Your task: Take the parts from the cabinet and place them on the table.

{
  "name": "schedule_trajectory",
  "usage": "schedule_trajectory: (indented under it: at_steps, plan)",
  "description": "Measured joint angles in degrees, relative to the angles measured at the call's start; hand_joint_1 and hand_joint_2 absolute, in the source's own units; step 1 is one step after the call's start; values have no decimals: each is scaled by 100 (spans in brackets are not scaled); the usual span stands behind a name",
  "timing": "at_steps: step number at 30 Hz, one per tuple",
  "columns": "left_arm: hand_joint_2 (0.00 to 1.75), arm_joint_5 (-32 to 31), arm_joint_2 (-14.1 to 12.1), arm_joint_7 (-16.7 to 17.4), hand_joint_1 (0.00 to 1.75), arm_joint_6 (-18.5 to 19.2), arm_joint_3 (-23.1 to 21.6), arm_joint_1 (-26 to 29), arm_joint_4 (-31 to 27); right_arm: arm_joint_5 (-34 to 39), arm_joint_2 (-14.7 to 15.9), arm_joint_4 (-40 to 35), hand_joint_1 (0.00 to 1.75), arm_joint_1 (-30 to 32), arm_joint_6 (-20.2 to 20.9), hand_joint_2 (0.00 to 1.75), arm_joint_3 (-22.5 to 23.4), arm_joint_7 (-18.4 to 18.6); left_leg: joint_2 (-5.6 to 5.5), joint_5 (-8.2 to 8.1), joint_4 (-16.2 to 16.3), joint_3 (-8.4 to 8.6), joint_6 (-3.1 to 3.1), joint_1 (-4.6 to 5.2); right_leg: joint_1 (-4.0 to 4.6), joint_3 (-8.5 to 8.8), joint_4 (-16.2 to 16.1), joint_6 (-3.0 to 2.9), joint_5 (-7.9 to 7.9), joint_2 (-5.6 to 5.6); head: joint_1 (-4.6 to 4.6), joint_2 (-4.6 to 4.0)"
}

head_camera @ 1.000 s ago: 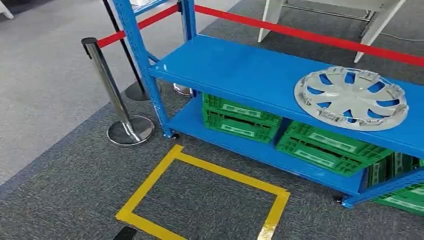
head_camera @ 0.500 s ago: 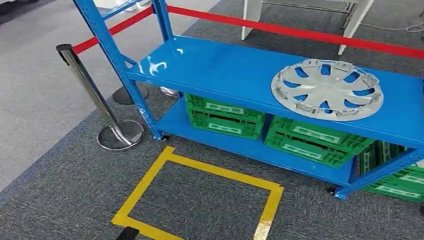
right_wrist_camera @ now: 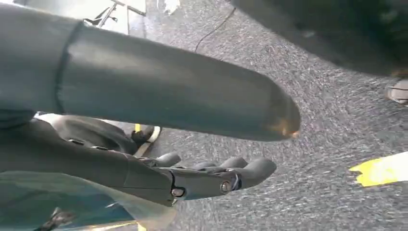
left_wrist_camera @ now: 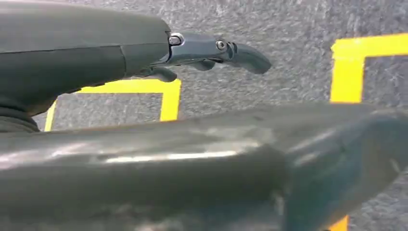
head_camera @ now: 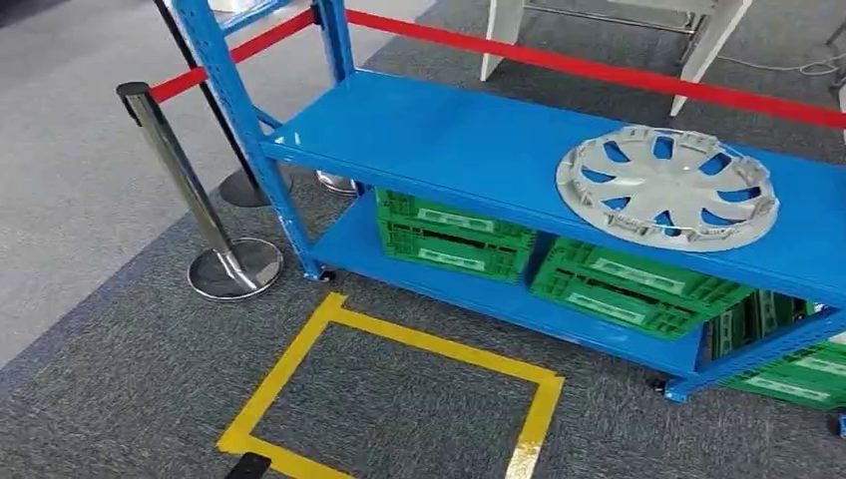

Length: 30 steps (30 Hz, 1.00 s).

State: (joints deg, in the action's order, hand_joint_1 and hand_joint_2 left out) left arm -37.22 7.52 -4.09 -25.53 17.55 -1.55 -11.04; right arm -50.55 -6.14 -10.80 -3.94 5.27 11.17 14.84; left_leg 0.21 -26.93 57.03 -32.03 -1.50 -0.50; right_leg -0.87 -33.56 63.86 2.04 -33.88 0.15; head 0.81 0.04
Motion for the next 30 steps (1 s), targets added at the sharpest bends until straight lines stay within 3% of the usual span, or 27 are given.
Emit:
schedule_trajectory:
  at_steps: [2, 3, 4, 5, 7, 9, 12, 14, 17, 18, 19, 26, 27, 28, 29, 30]
  plan:
    - [0, 0, 15, 0, 0, 2, 0, 2, 0, 0, 0, 2, 0, 13, 0, 0, -2, 0, 8, -16, 3, 6, -24, 13, -1, -513, 958, 34, -346, -2, 4, 0]
    - [0, 0, 15, 0, 0, 2, 0, 7, 0, 0, 0, 2, 0, 15, 4, 0, -4, -4, 7, -22, 6, 11, -29, 16, -1, -652, 1162, 44, -345, -2, 0, 0]
    - [0, 0, 15, 0, 0, 2, 0, 11, 0, 0, 0, 2, 0, 28, 13, 0, -4, -2, 6, -34, 6, 28, -26, 16, -2, -654, 1065, 44, -172, -2, 6, 0]
    - [0, 0, 15, 0, 0, 2, 2, 13, 0, 0, 0, 2, 0, 32, 13, 0, -4, 7, 1, -47, 7, 44, -24, 15, -3, -553, 800, 44, 43, -4, -2, 0]
    - [0, 0, 24, -7, 0, 0, 2, 13, 0, 0, 11, 2, 0, 17, 13, 0, -4, 7, -7, -92, 16, 106, 24, 11, -5, -64, -293, 12, 638, -27, 0, 0]
    - [0, 0, 22, -9, 0, -2, 2, 2, 0, -2, 11, 2, 0, -9, 22, 0, -4, 11, -6, -137, 66, 89, 96, 57, 16, 133, -608, -47, 546, -22, 4, 0]
    - [0, 0, 22, -11, 0, -4, 2, -1, 0, -4, 11, 2, 0, 2, 46, 0, -4, 68, 1, -130, 44, 108, 154, 46, 29, 120, -578, -132, 537, -18, 20, 0]
    - [0, 0, 20, -11, 0, -9, 2, -3, 0, -13, 9, 2, 0, -2, 72, 0, -2, 98, -4, -285, 243, 55, 227, 33, -9, 177, -619, -199, 539, -29, 46, 0]
    - [0, 0, 20, -11, 0, -9, 4, 1, 0, -15, 11, 0, 0, -42, 74, 0, -2, 111, -3, -903, 1641, -629, 278, 14, 4, 211, -619, -275, 498, -32, 53, 0]
    - [0, 2, 20, -11, 0, -9, 4, 8, 0, -15, 11, 0, 0, -42, 81, 0, -2, 111, -4, -936, 1909, -784, 281, 14, 7, 227, -618, -281, 489, -29, 55, 0]
    - [0, 2, 20, -11, 0, -9, 4, 12, 0, -15, 11, 0, 0, -41, 90, 0, -2, 111, -4, -887, 1928, -815, 278, 14, 7, 242, -617, -281, 479, -26, 52, 0]
    - [0, 2, 20, -11, 0, -9, 4, 15, 0, -15, 11, 0, 0, -41, 92, 0, -2, 111, -4, -844, 1905, -811, 275, 14, 7, 251, -617, -280, 473, -24, 55, 0]
    - [0, 2, 22, -11, 0, -9, 4, 16, 0, -15, 11, 0, 0, -42, 96, 0, -2, 122, -4, -681, 1750, -761, 263, 15, 8, 270, -617, -277, 461, -18, 53, 0]
    - [0, 2, 22, -11, 0, -9, 4, 16, 0, -15, 11, 0, 0, -42, 96, 0, -2, 125, -4, -620, 1676, -734, 257, 15, 8, 277, -617, -277, 457, -17, 53, 0]
    - [0, 2, 11, -11, 0, -9, 11, 8, 0, -15, 9, 0, 0, -54, 98, 0, -2, 138, -3, 34, 200, -107, 120, 62, 59, 329, -596, -201, 353, 7, 53, 0]
    - [0, 2, 13, -11, 0, -11, 26, 8, 0, 0, 9, 0, 0, -61, 98, 0, -2, 144, -7, -17, 131, -104, 83, 78, 32, 369, -651, -115, 351, -16, 48, 0]
